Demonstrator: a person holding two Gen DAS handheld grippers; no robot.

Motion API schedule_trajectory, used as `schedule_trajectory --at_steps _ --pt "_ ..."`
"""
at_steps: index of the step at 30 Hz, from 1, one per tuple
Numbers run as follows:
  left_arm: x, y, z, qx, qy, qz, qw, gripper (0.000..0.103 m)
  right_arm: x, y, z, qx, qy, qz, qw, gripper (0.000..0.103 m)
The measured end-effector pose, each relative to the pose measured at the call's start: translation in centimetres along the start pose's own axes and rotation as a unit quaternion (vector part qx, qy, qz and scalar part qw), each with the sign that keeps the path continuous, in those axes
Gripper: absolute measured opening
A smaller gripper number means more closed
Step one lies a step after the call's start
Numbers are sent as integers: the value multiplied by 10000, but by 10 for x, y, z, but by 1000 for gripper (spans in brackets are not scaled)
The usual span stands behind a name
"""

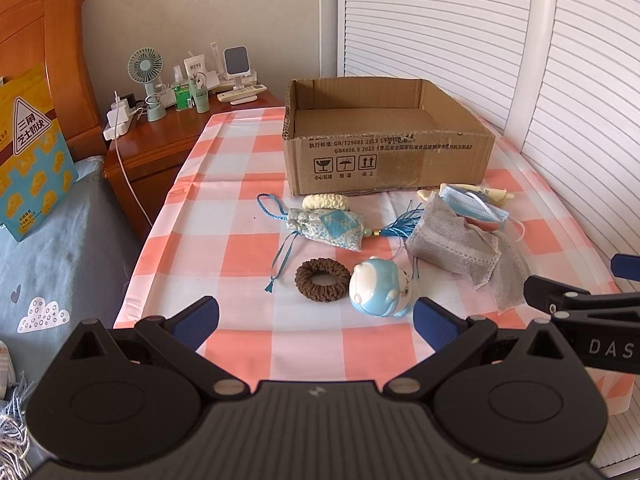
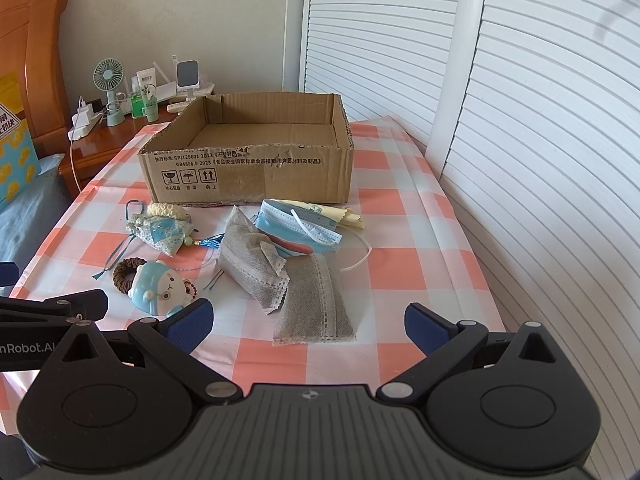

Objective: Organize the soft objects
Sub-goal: 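Move the left tool toward the blue plush toy while the right tool approaches the grey sachet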

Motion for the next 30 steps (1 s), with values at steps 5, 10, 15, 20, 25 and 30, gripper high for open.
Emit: schedule_trajectory --at_steps 5,10,15,20,25,30 --pt "0 0 0 2 -3 2 10000 103 0 0 0 -5 -5 0 10000 103" --pt "-1 0 -1 -2 -6 -1 10000 102 1 0 0 -5 -6 0 10000 103" --pt "0 0 1 3 -7 -2 10000 102 0 0 -1 -6 -10 -2 10000 103" --pt "0 0 1 -1 -9 -2 10000 103 0 -1 0 -9 -8 -6 10000 103" --pt "0 0 -1 -10 -19 3 10000 102 1 1 0 -14 -21 -12 10000 103" --pt "0 2 4 -9 -21 35 10000 102 0 2 1 -9 -12 -10 10000 103"
Point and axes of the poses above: each gripper's, at about its wrist camera, not at the fingertips, and z roughly the way its jaws point, x to its left, y to its top, the point moved 2 cm from there along z, roughly the way its jaws point, and after that the axes turned 1 degree about -x, right-handed, at the moved point
